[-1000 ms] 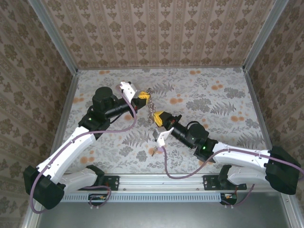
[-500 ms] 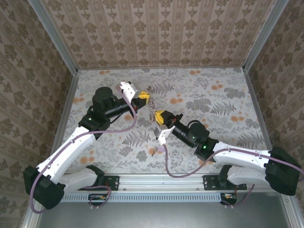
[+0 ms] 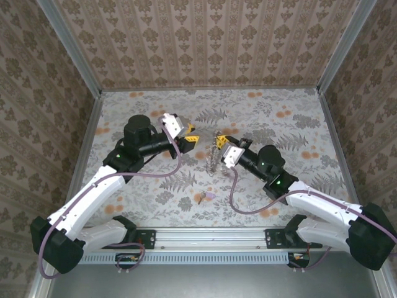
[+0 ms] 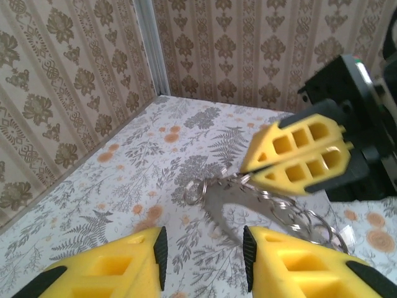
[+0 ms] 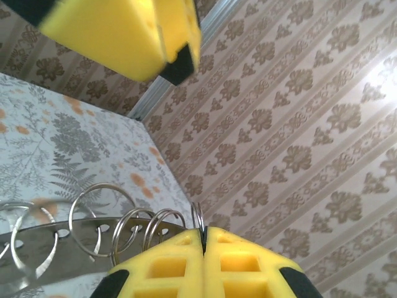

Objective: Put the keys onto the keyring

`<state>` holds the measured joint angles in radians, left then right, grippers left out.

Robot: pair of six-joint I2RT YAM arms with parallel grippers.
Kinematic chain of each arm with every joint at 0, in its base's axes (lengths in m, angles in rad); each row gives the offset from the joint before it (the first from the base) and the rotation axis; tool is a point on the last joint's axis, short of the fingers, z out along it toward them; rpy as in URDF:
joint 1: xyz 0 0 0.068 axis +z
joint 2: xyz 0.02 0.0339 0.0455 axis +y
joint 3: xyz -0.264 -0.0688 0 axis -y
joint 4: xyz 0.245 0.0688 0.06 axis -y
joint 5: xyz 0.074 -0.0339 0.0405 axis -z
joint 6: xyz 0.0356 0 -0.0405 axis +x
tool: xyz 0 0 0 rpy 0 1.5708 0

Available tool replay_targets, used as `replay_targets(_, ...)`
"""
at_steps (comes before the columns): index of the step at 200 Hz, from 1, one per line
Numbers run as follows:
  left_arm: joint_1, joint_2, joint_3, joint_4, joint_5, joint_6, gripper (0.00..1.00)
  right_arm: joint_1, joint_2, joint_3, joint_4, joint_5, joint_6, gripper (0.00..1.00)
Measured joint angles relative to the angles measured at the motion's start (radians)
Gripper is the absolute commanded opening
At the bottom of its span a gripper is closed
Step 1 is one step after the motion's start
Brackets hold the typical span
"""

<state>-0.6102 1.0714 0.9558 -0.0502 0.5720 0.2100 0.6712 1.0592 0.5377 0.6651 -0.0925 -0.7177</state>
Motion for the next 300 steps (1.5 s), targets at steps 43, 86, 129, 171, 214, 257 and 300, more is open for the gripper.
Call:
replay_targets(43, 0.005, 0.005, 0.0, -0.06, 0.091, 0.127, 0.39, -0.08, 0.012, 0.008, -0.026, -0.136, 0.108, 0.0)
replay_targets(86, 0.005, 0.072, 0.0, -0.088, 0.174, 0.312, 0.39, -0.173, 0.07, 0.033, -0.018, -0.349, 0.208, 0.0)
replay_targets(129, 0.004, 0.156, 0.042, -0.101, 0.208, 0.486, 0.37, -0.212, 0.156, 0.064, 0.024, -0.529, 0.303, 0.0)
replay_targets(171, 0.002, 0.203, 0.065, -0.093, 0.225, 0.555, 0.35, -0.213, 0.198, 0.104, 0.058, -0.627, 0.353, 0.0)
replay_targets(214, -0.004, 0.208, 0.065, -0.072, 0.217, 0.562, 0.32, -0.219, 0.219, 0.124, 0.066, -0.674, 0.36, 0.0)
replay_targets(257, -0.004, 0.208, 0.065, -0.051, 0.213, 0.557, 0.29, -0.224, 0.232, 0.149, 0.066, -0.699, 0.36, 0.0)
replay_targets(300, -0.005, 0.203, 0.065, -0.057, 0.194, 0.555, 0.31, -0.224, 0.232, 0.15, 0.066, -0.697, 0.358, 0.0)
